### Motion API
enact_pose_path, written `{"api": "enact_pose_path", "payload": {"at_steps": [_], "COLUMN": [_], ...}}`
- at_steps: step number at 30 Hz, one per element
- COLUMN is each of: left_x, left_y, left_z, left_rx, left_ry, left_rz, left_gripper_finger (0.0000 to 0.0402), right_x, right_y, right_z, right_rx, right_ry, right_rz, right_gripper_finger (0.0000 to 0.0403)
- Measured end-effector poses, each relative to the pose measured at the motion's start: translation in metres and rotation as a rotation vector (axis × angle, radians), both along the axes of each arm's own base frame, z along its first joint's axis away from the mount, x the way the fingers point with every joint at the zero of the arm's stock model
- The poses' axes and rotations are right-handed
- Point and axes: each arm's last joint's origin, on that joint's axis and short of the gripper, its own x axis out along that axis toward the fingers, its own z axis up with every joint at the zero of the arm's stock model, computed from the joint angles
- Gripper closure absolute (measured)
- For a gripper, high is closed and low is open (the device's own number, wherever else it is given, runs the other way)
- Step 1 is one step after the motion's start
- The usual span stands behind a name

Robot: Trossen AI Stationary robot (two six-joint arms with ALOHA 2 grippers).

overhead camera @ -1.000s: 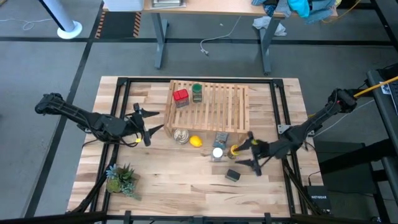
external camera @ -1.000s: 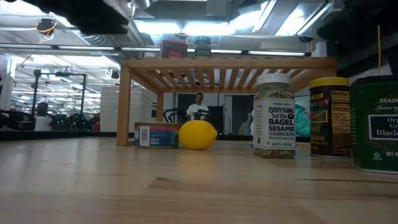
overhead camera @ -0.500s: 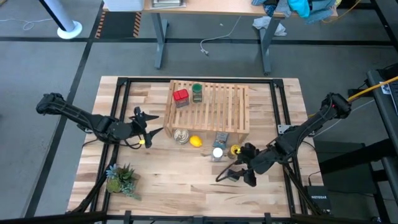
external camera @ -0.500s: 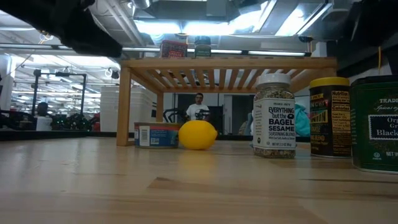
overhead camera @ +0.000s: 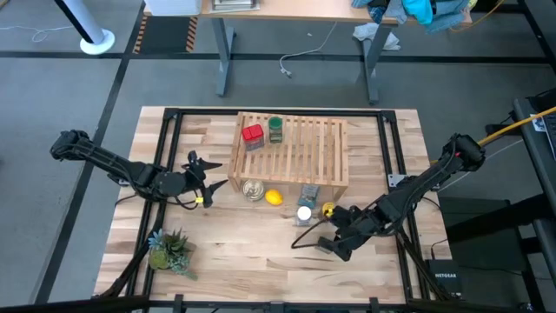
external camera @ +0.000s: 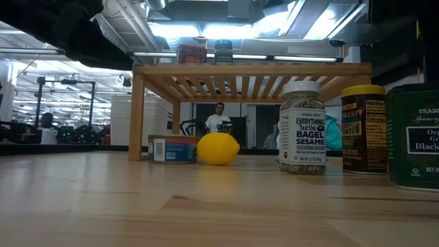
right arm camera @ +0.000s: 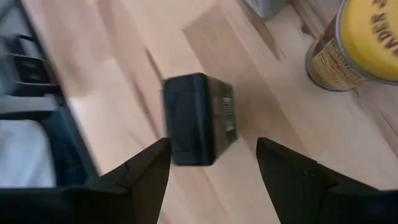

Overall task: Shelf spices
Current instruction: Put the black seasoning can on the shelf

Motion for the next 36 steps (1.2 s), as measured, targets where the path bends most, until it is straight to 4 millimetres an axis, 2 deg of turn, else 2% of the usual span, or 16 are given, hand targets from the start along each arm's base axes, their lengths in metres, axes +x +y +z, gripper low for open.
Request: {"api": "enact_pose_path", "payload": {"at_steps": [4,9,15,24,36], "left_x": [0.0,0.0,0.0,0.0,0.0], "left_y": [0.0,0.0,0.0,0.0,0.0], "left_z": [0.0,0.0,0.0,0.0,0.0], "left_rx": [0.001,0.002,-0.003,-0.006,-0.009], "left_ry": [0.0,0.001,-0.001,-0.002,0.0], "left_rz": [-0.001,-0.001,0.0,0.001,0.002], "left_gripper_finger": [0.0135,0.0135,0.0135,0.0135,0.0135], "right_x": [0.009,0.023,0.031,0.029,0.031], "right_y": [0.001,0.003,0.006,0.0,0.0], "right_z": [-0.017,-0.026,-0.025,-0.027,-0.026], "right_rx": [-0.024,0.041,0.054,-0.019,-0.028], "right_ry": [0.07,0.069,-0.026,0.004,-0.025], "right_rz": [0.015,0.072,0.102,0.092,0.1], "right_gripper_finger": [0.0159,0.0159,0.0159,0.0159,0.0159]}}
